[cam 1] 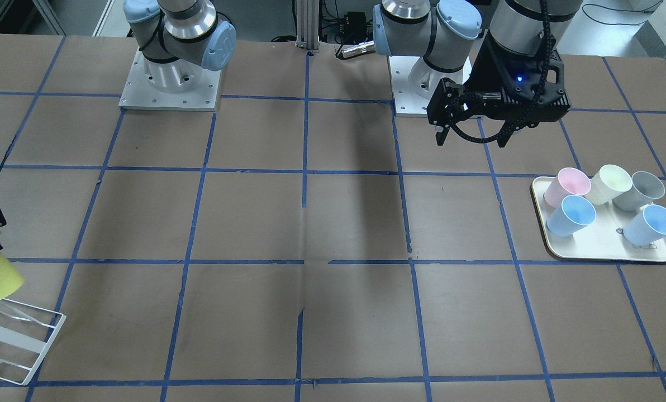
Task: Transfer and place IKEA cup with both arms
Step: 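Lift the yellow cup out of the rack with the right gripper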
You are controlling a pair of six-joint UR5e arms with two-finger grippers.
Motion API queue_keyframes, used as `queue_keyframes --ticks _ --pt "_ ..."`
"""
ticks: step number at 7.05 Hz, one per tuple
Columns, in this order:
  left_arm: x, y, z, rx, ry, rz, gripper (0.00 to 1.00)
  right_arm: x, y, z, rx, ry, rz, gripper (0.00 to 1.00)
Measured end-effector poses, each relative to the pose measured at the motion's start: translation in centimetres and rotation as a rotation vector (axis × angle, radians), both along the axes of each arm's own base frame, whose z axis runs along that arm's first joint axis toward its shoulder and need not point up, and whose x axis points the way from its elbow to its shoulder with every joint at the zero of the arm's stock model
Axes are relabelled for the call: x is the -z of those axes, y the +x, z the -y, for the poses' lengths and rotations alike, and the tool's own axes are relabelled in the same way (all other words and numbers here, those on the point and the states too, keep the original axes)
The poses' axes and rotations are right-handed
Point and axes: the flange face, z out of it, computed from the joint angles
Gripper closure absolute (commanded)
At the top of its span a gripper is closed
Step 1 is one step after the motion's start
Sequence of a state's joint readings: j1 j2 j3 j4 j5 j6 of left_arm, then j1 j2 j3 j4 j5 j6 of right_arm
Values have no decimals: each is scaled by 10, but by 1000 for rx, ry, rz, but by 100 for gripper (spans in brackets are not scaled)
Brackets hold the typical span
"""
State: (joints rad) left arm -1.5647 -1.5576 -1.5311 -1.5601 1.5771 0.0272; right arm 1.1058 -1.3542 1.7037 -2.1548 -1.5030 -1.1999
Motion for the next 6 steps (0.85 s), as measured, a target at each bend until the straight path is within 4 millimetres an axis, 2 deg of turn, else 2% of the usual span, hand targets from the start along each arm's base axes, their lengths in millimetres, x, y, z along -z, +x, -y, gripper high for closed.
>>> queue_keyframes --ticks 4,5,6 --pt "1 7 2 -13 2 -10 0 -27 3 -18 10 23 -43 92" --pt "1 8 2 -16 2 -10 0 -39 9 -27 7 31 -45 94" --pt "1 8 2 -17 3 -11 0 -52 26 -38 -14 42 -15 95"
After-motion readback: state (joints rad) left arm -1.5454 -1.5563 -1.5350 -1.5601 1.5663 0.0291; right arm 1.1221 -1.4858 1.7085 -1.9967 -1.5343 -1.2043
